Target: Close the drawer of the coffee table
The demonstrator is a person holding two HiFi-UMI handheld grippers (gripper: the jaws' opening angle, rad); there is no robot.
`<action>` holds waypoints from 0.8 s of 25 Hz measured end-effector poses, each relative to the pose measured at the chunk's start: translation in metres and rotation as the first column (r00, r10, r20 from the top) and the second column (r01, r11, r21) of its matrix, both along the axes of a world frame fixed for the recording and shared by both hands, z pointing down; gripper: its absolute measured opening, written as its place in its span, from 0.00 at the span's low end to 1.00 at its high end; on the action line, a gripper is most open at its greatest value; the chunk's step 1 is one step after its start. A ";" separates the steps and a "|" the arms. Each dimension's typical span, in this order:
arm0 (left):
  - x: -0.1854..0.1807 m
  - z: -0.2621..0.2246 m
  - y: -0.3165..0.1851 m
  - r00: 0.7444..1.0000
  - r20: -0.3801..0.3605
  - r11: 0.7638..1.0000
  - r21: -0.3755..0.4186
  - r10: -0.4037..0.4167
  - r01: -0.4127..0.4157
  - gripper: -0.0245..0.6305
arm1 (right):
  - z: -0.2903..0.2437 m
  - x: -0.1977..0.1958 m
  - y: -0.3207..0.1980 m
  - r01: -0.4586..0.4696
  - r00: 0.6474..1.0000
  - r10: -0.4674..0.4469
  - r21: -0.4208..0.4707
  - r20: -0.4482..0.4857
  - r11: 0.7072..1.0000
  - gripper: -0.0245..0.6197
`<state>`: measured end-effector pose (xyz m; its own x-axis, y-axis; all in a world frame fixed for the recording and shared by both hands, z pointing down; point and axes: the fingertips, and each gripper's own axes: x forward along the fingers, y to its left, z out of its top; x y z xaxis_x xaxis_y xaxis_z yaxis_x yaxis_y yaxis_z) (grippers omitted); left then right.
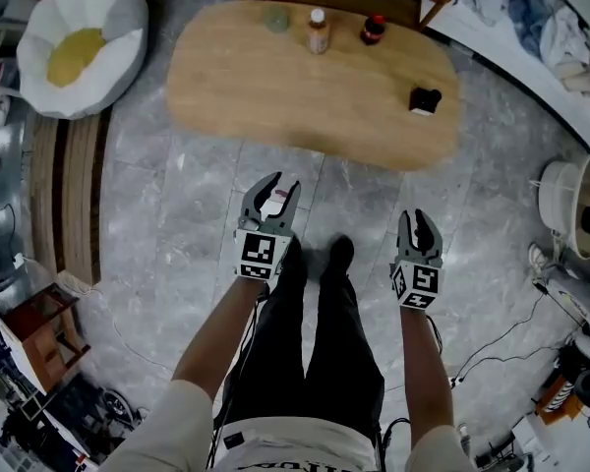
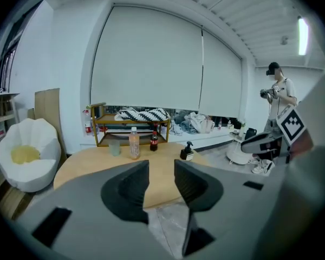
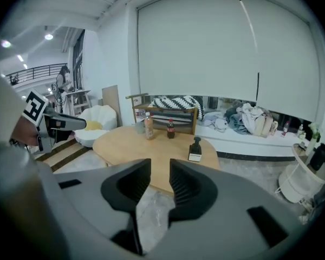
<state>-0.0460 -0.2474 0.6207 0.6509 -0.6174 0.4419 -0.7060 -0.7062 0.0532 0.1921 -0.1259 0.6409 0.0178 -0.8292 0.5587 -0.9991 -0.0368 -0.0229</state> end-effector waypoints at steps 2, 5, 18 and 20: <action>-0.003 -0.028 -0.001 1.000 -0.009 1.000 0.004 -0.008 0.008 0.27 | -0.028 -0.002 0.004 -0.007 1.000 0.007 0.015 -0.006 1.000 0.21; -0.010 -0.064 0.004 1.000 -0.003 1.000 -0.003 -0.025 0.025 0.25 | -0.067 -0.004 0.013 -0.008 1.000 0.008 0.033 -0.005 0.999 0.20; -0.037 -0.196 0.058 1.000 -0.023 0.998 -0.056 -0.008 0.006 0.15 | -0.227 0.000 0.048 0.016 1.000 -0.013 0.114 -0.026 0.993 0.10; -0.039 -0.215 0.066 1.000 -0.009 0.999 -0.037 0.028 -0.029 0.14 | -0.250 -0.001 0.052 0.026 0.999 -0.022 0.130 -0.034 0.991 0.09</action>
